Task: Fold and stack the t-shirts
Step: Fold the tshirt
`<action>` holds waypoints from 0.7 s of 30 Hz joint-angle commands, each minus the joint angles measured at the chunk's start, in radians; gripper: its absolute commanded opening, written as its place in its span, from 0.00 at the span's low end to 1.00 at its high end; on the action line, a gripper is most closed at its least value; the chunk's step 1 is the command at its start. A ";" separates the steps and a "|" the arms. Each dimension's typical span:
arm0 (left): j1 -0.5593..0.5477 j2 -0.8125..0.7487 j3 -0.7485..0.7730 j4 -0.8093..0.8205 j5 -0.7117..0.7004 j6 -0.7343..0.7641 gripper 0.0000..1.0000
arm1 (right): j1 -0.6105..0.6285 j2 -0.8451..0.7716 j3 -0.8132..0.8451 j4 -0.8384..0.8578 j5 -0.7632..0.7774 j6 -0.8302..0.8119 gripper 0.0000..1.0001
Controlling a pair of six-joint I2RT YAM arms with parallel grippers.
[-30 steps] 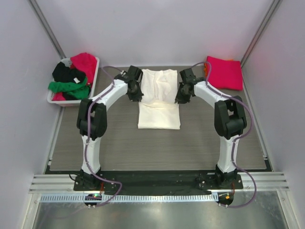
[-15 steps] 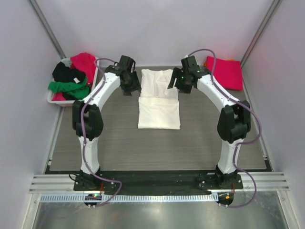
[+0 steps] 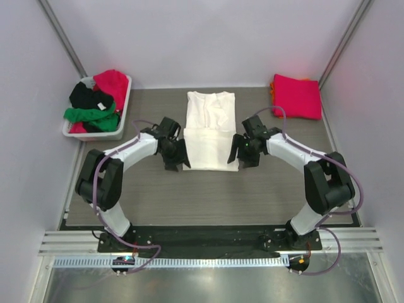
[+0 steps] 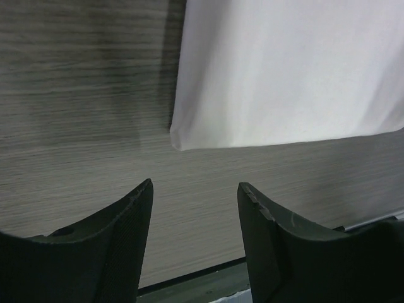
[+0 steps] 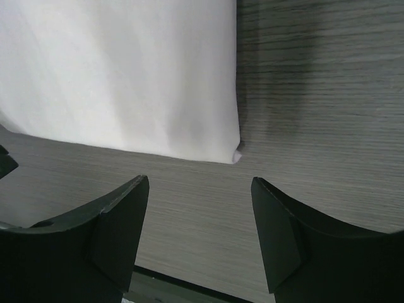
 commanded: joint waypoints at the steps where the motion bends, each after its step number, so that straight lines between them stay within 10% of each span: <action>1: 0.008 -0.056 -0.054 0.142 0.058 -0.024 0.58 | -0.003 -0.072 -0.044 0.099 -0.027 0.001 0.72; 21: 0.009 -0.056 -0.223 0.322 -0.009 -0.065 0.53 | -0.042 0.023 -0.231 0.290 -0.071 0.007 0.60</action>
